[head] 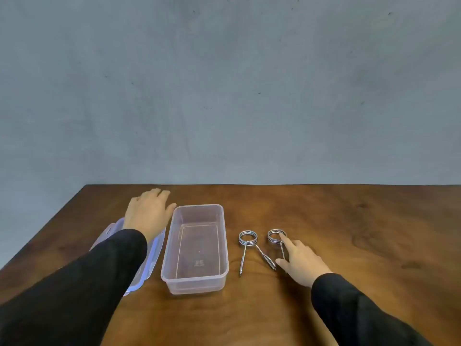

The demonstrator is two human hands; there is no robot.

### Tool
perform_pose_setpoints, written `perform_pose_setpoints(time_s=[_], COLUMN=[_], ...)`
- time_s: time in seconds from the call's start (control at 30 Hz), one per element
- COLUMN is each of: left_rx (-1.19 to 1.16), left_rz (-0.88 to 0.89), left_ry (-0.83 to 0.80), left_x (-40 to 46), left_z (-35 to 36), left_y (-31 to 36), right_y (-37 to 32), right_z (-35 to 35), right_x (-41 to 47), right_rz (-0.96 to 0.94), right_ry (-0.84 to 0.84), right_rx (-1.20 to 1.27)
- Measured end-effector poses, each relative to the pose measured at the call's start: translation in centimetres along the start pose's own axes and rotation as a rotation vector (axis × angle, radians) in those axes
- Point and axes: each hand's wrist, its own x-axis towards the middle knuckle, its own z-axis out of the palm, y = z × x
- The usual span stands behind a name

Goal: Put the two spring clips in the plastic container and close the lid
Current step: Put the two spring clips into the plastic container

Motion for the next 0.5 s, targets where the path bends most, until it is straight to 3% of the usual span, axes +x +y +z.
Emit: perform_pose_setpoints(time_s=[0.13, 0.5], left_rx=[-0.023, -0.106], left_rz=[-0.142, -0.169], left_ry=[-0.112, -0.231], left_x=[-2.3, -4.3], left_z=[3.1, 8.5], left_y=[-3.3, -7.0], right_y=[0.3, -1.5], right_z=[1.4, 0.5], right_x=[0.2, 2.7], right_rz=[0.027, 0.056], right_ry=[0.115, 0.230], right_rx=[-0.066, 0.061])
